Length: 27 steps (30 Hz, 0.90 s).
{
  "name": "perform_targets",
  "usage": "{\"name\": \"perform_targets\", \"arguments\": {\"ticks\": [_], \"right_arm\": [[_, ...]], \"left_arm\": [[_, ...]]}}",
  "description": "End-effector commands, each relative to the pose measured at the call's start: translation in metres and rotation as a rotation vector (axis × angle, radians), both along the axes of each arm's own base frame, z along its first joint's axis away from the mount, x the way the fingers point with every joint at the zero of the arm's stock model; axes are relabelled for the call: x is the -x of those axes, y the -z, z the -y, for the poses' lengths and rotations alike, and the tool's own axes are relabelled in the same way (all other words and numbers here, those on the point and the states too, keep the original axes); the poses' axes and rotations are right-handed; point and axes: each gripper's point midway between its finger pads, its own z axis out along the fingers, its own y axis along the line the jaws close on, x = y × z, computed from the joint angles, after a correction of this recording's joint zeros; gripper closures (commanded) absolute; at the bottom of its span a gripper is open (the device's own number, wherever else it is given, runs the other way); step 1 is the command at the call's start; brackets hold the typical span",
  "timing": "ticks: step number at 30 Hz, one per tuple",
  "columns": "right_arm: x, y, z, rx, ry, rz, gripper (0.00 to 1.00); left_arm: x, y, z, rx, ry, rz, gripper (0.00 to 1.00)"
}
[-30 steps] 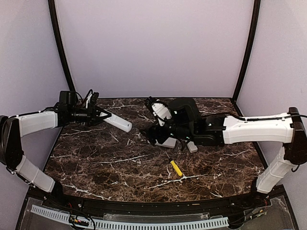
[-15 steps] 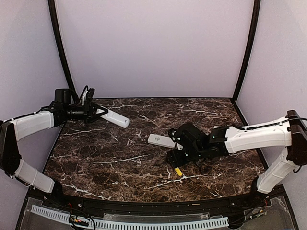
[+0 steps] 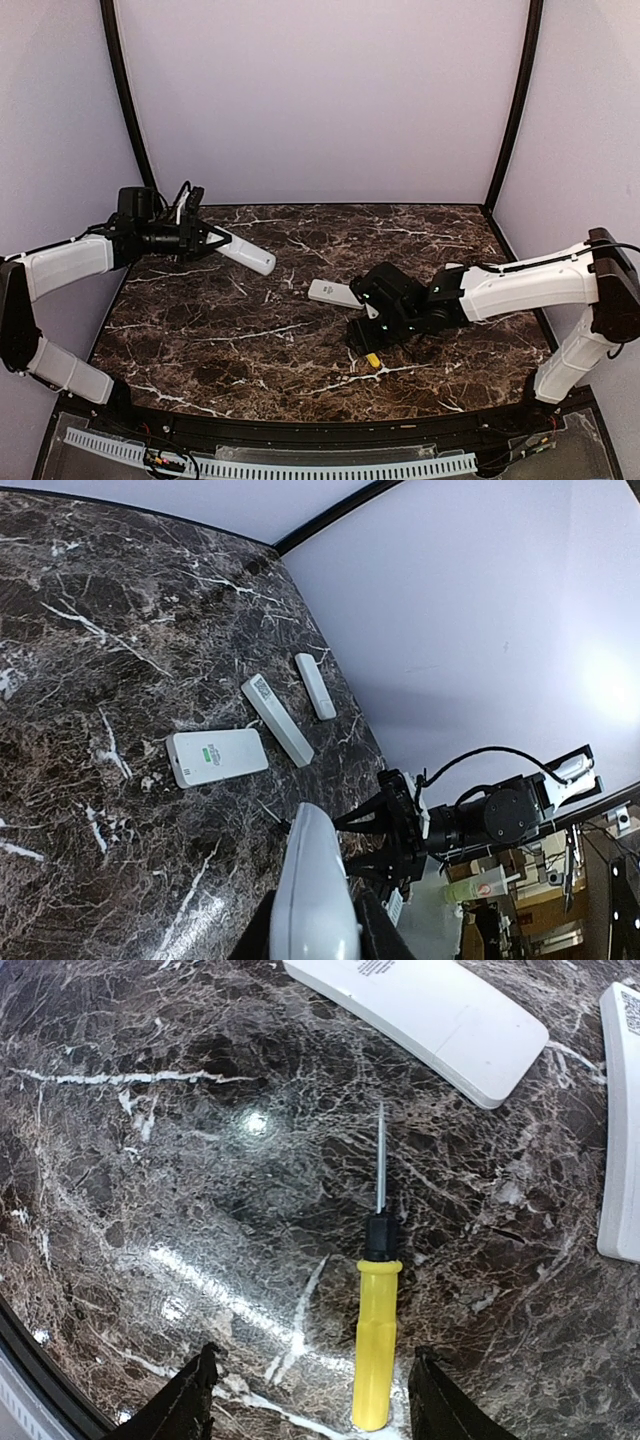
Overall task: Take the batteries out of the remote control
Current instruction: Remove the battery cover from the remote control.
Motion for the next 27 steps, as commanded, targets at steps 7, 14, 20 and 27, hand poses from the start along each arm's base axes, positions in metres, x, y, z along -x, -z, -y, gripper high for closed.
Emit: {"name": "perform_targets", "arguments": {"ticks": [7,14,20,27], "right_arm": [[-0.013,-0.075,-0.033,-0.253,-0.024,0.055,0.42],[-0.020,-0.154,-0.082,-0.656,0.022,0.004,0.45],[-0.031,-0.179,-0.097,-0.834,0.080,-0.002,0.50],[-0.038,-0.166,-0.107,-0.840,0.115,-0.028,0.57]], "left_arm": [[0.031,-0.009,0.029,-0.141,0.073,0.153,1.00],[0.024,-0.004,0.030,-0.134,0.004,0.118,1.00],[0.020,-0.017,0.048,-0.002,-0.058,0.091,1.00],[0.020,-0.018,0.069,0.027,0.001,0.081,1.00]]}}
